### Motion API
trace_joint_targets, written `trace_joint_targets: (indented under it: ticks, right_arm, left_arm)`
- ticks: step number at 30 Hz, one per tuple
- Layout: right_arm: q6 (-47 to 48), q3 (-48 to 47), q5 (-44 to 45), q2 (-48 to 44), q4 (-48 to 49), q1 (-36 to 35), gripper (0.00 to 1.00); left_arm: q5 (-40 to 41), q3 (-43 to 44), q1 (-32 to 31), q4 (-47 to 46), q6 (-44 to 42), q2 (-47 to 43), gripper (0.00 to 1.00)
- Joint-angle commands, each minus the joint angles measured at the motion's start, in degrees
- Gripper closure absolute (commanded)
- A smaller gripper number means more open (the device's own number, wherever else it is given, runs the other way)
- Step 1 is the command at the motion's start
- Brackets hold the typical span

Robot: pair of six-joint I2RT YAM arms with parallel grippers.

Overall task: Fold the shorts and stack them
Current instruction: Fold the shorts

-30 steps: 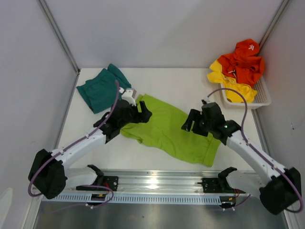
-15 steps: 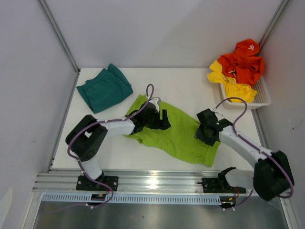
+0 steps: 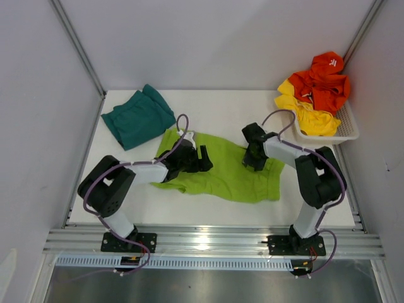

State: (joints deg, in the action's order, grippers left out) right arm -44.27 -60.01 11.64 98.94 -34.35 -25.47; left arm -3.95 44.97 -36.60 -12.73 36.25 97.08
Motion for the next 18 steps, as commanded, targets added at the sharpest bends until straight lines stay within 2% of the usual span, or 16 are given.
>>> trace_joint_targets:
  ticks: [1, 5, 8, 10, 12, 14, 15, 17, 18]
  right_arm:
    - [4.3, -6.8, -3.1, 6.8, 5.6, -1.9, 0.55]
    - [7.4, -14.3, -7.8, 11.1, 6.9, -3.6, 0.53]
    - [8.8, -18.9, -10.9, 12.7, 5.2, -4.4, 0.48]
    - [9.4, -19.2, -10.8, 10.0, 4.6, -4.7, 0.38]
    - [9.8, -17.3, -10.8, 6.1, 5.0, -4.2, 0.29]
    - [9.1, -14.3, -13.2, -2.0, 6.4, -3.3, 0.25]
    - [8.3, -9.6, -13.4, -8.4, 7.0, -2.8, 0.19]
    - [4.8, -3.9, -14.9, -15.4, 8.5, -0.4, 0.17]
    - [3.5, 2.3, -15.9, -18.7, 9.3, 0.7, 0.17]
  left_arm:
    - [3.3, -4.8, 1.4, 0.5, 0.9, -4.5, 0.16]
    - [4.0, -10.7, 3.8, 0.1, 1.1, -9.3, 0.16]
    - [6.4, -13.0, 5.5, 0.6, 0.5, -13.1, 0.16]
    - [7.0, -11.5, 5.9, 2.8, -1.0, -15.2, 0.16]
    - [7.9, -9.9, 5.8, 4.7, -2.3, -16.3, 0.16]
    - [7.9, -7.0, 5.8, 7.5, -2.8, -17.9, 0.16]
    - [7.9, -6.4, 5.7, 9.1, -3.2, -18.5, 0.16]
    - [10.6, -3.0, 4.9, 11.4, -4.1, -20.1, 0.16]
    - [12.6, -2.0, 2.8, 12.3, -5.6, -20.4, 0.16]
